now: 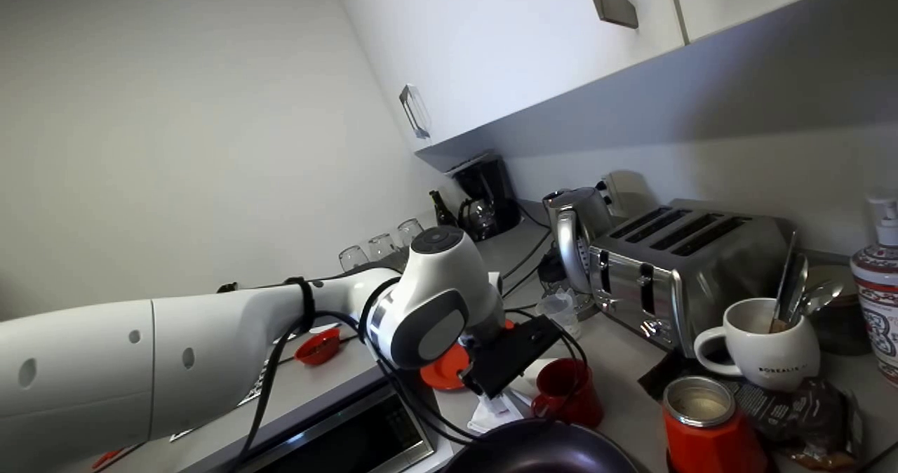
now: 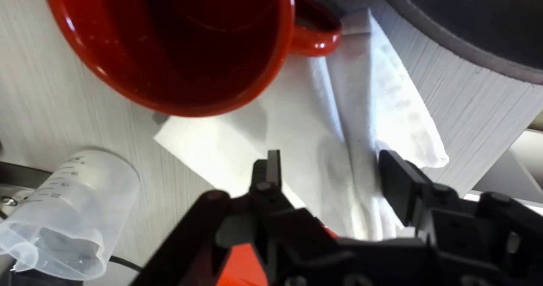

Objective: Wipe the pan with a towel

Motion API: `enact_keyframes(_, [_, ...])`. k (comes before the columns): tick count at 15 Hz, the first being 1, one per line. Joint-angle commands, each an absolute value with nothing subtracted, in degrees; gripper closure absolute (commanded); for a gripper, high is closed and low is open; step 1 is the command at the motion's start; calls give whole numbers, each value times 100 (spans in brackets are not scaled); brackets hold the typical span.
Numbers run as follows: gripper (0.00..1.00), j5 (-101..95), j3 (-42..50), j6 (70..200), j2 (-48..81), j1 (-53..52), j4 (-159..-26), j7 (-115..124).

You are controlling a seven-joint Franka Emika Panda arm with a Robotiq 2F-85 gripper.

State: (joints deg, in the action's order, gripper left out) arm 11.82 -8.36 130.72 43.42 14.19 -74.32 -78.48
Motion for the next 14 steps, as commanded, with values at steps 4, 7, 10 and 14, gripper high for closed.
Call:
enact_keyframes(4, [0,1204,-827,13175,4259,1410,-7563,-7836])
enact_keyframes(7, [0,1232,-830,13224,4174,1415,-7641,-7794])
enact_keyframes(10, [0,1241,-833,13359,4062,1414,-7725,-7762])
enact_keyframes(14, [0,1254,-866,13507,3973,1403,-7764,-7761])
